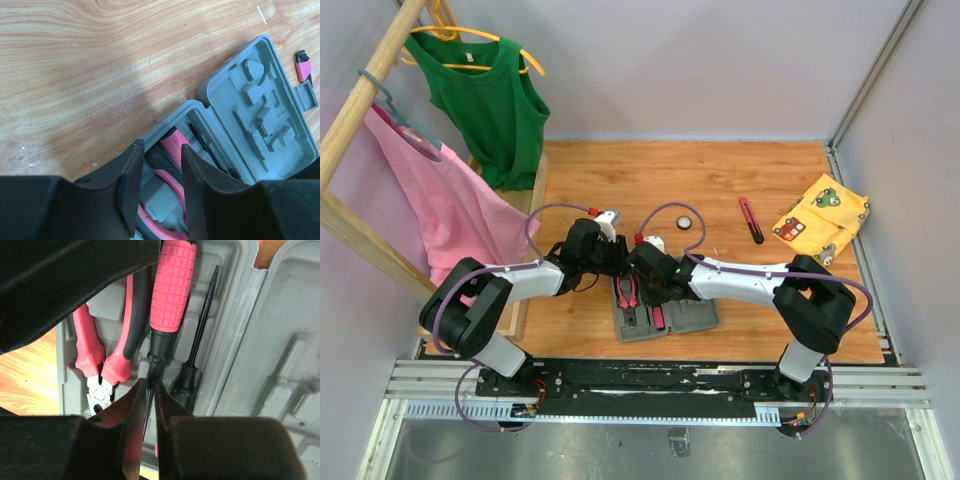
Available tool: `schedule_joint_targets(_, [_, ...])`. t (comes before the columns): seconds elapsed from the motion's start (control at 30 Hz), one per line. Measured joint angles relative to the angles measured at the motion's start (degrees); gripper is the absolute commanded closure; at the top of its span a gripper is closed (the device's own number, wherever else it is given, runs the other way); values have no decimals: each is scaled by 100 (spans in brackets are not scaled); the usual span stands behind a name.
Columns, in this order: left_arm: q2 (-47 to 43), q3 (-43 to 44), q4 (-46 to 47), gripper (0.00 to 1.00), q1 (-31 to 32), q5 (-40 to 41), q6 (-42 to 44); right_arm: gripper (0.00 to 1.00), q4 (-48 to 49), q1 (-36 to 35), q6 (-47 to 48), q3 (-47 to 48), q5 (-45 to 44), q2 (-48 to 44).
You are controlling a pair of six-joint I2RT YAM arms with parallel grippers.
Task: Sort the tools into containers
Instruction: Adjust the screwdriver in the storage box.
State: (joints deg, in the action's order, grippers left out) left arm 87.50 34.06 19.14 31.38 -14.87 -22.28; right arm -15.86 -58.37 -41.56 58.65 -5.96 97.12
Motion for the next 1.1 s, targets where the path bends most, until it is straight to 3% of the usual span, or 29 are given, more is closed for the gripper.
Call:
schedule_joint_targets(0.57, [9, 0, 17, 61, 37, 66, 22, 81, 20, 85, 55, 33, -9, 20])
schedule_joint_targets(1.1, [-407, 70, -804, 57, 107, 267, -9, 80, 280, 127, 90, -542, -136, -844])
